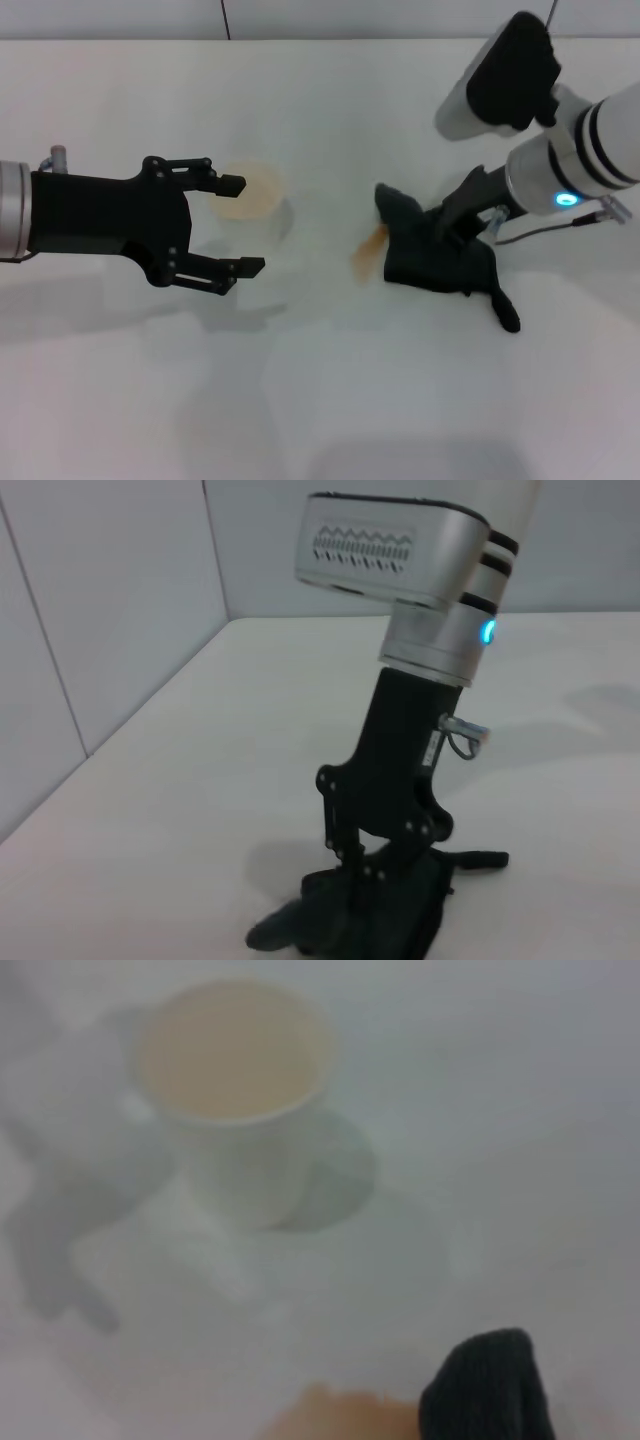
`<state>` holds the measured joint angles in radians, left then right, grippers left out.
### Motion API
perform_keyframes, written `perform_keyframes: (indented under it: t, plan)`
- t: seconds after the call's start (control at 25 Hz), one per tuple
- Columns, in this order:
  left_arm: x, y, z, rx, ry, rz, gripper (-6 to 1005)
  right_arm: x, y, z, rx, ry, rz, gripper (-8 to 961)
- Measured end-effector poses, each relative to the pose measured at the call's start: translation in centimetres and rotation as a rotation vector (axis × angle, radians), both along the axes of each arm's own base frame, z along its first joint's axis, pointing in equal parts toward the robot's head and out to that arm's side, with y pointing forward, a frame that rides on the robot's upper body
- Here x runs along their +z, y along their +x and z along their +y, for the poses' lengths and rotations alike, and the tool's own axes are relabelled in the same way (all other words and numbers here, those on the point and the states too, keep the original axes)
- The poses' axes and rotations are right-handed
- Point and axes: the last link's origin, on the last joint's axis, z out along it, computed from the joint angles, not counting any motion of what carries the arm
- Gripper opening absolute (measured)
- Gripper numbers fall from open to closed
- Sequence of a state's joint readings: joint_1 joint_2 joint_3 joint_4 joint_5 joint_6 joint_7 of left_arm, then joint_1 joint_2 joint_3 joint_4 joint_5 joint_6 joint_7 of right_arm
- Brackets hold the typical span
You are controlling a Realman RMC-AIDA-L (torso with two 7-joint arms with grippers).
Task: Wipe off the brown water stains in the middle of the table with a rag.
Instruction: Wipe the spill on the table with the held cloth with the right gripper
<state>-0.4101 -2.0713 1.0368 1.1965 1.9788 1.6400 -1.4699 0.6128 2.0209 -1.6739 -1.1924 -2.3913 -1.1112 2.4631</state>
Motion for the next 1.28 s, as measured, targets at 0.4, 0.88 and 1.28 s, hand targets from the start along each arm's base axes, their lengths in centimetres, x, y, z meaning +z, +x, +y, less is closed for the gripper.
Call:
perform_keyframes:
  t: [0.4,0.88,1.28]
  plan:
    - [-0.1,0.0,0.2,0.005,0.011,-0.001,890,-1.1,-0.8,-1.0,0.018,-0.065,-0.018,105]
    - [-0.2,0.1,0.3,0.004,0.014,0.001,890,-3.5,-3.3,-3.9,0.074,-0.240,-0.014,109]
    - [-0.3,0.0,0.4,0.010,0.024,0.002,890,-4.3,-4.0,-3.4,0.092,-0.264,-0.048,112]
